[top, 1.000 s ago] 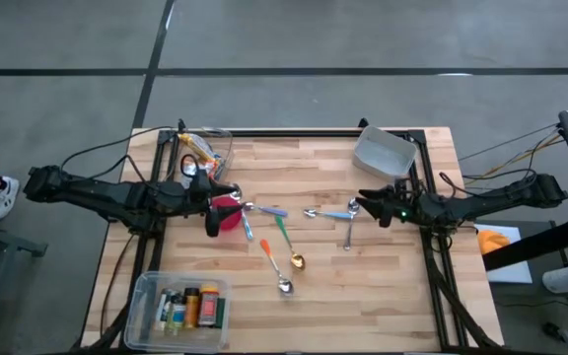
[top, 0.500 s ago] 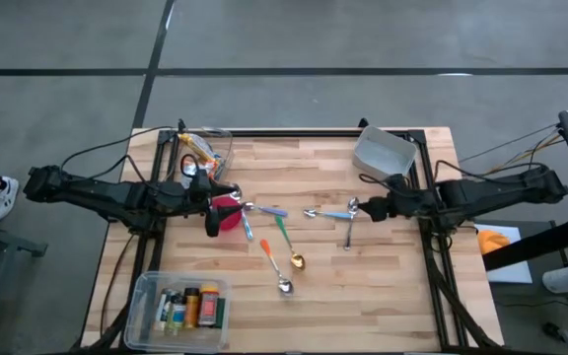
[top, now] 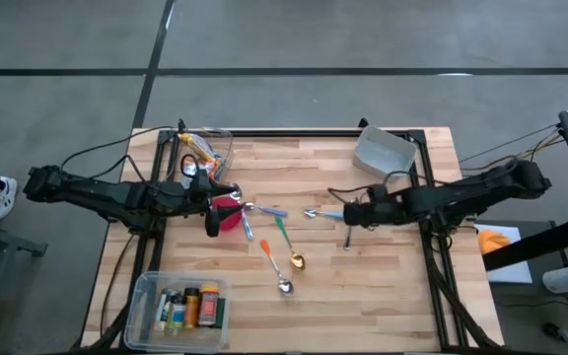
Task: Pick & Place Food Item
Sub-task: Put the silver spoon into the gray bin
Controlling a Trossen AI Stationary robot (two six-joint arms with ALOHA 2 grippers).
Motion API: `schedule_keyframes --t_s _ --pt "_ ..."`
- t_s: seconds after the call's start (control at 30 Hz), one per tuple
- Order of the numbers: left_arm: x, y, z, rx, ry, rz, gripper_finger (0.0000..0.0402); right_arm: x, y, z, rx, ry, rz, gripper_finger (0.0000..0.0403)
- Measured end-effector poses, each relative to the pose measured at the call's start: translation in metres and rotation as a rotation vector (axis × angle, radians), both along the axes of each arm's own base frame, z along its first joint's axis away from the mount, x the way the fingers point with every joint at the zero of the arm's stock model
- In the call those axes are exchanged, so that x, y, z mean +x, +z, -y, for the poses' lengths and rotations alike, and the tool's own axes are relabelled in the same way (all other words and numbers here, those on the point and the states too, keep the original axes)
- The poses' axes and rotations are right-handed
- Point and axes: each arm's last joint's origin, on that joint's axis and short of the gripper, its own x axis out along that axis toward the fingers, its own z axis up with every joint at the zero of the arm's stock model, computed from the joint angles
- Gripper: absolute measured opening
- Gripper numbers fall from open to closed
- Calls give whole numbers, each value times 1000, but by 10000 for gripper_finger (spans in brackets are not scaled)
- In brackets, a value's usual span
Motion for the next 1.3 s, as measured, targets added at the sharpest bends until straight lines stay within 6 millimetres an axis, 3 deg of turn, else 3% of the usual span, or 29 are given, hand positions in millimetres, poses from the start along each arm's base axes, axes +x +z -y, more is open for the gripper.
schedule_keyframes --t_s 0.53,0.93,1.3 --pt "0 0 0 0 0 0 298 29 -53 -4 104 -90 -158 329" --pt "0 0 0 0 0 -1 298 42 -51 21 99 -69 -273 329" --pt "0 0 0 0 -1 -2 298 49 -62 22 136 -3 -346 329"
